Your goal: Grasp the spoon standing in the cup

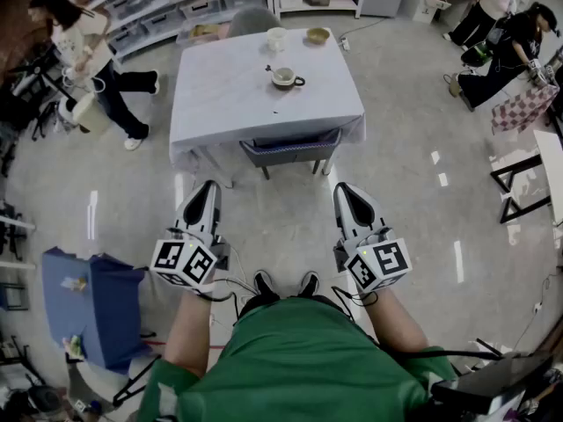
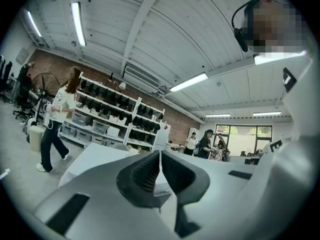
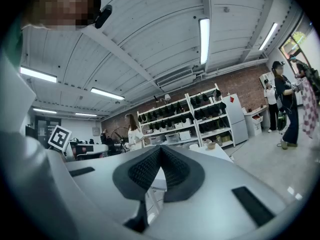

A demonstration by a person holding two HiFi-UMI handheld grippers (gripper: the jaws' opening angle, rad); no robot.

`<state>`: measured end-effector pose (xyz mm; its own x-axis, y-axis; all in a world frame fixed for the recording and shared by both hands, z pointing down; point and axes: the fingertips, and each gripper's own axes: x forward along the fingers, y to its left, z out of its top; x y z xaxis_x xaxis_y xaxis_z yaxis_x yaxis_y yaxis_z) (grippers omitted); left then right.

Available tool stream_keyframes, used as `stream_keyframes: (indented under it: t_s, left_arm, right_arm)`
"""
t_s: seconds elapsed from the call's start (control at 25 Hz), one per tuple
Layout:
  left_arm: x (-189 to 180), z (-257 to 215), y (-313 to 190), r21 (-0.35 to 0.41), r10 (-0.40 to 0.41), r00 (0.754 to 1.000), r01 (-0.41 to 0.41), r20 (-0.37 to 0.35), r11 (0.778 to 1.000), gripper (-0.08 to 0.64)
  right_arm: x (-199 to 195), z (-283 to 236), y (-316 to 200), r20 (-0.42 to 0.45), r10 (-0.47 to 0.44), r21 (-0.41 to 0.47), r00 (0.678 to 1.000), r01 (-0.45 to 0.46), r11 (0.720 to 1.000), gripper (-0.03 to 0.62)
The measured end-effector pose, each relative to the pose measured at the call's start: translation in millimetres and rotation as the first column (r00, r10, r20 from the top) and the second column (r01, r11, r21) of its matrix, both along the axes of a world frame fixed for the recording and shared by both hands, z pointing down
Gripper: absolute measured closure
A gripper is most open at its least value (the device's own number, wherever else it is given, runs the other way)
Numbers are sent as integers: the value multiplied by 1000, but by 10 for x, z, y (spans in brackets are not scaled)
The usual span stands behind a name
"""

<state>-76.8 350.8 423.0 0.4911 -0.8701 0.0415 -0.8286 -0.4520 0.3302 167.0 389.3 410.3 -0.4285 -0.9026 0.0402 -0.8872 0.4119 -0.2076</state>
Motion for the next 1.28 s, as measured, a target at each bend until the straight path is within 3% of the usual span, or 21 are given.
stream_keyframes:
  t_s: [0.36, 0.76, 1.04, 1.28]
  left_arm:
    - [-704, -125, -201, 17, -15, 1000, 16, -14, 1000, 529]
    - [-1489, -249, -274, 33, 14, 998, -13, -54, 999, 528]
    - [-1755, -21, -299, -3, 46, 995, -46, -88, 999, 528]
    - [-1895, 80, -544, -25, 35, 994, -38, -102, 999, 528]
  right_arm:
    - [-644, -160, -197, -26, 15, 22, 1000, -14, 1000, 571]
    - [-1230, -472, -193, -64, 120, 44, 991, -117, 992, 571]
    - [-1540, -373, -98, -104, 141, 22, 984, -140, 990, 571]
    - [-1680, -299, -399, -105, 127, 9, 986, -127, 992, 571]
